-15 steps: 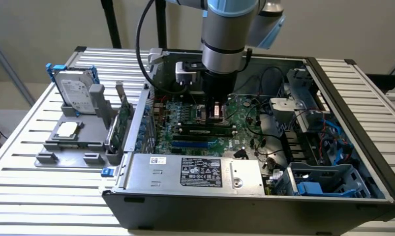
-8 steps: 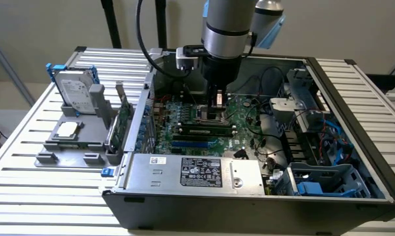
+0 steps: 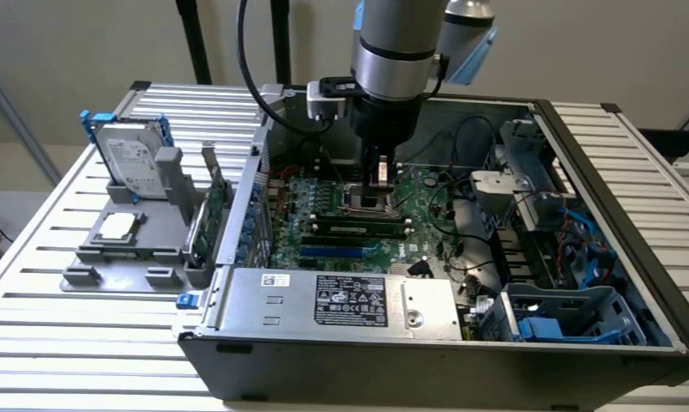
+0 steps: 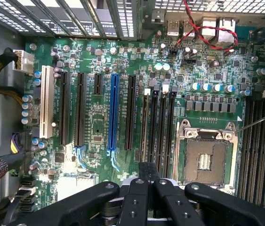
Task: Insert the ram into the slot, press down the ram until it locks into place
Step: 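Press down the ram until it locks into place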
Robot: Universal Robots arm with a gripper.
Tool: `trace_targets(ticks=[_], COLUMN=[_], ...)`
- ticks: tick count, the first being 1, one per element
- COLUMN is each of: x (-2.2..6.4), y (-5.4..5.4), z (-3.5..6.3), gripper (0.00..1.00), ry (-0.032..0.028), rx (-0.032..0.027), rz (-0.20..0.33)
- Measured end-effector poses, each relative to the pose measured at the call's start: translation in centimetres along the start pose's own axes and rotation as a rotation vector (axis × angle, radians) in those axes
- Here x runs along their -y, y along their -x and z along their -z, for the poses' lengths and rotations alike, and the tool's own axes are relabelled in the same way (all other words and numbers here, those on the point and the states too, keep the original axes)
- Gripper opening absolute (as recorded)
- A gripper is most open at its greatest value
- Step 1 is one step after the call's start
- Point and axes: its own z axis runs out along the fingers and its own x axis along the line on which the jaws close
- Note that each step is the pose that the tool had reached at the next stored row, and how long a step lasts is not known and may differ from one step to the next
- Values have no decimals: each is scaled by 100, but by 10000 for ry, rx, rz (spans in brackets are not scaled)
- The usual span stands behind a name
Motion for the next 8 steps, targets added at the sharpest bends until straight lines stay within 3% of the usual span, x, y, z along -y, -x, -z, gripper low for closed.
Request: trace_targets(ticks=[8], x=[0], y=[0], z=[0], gripper=[11], ry=[0], rx=[0], rz=[1])
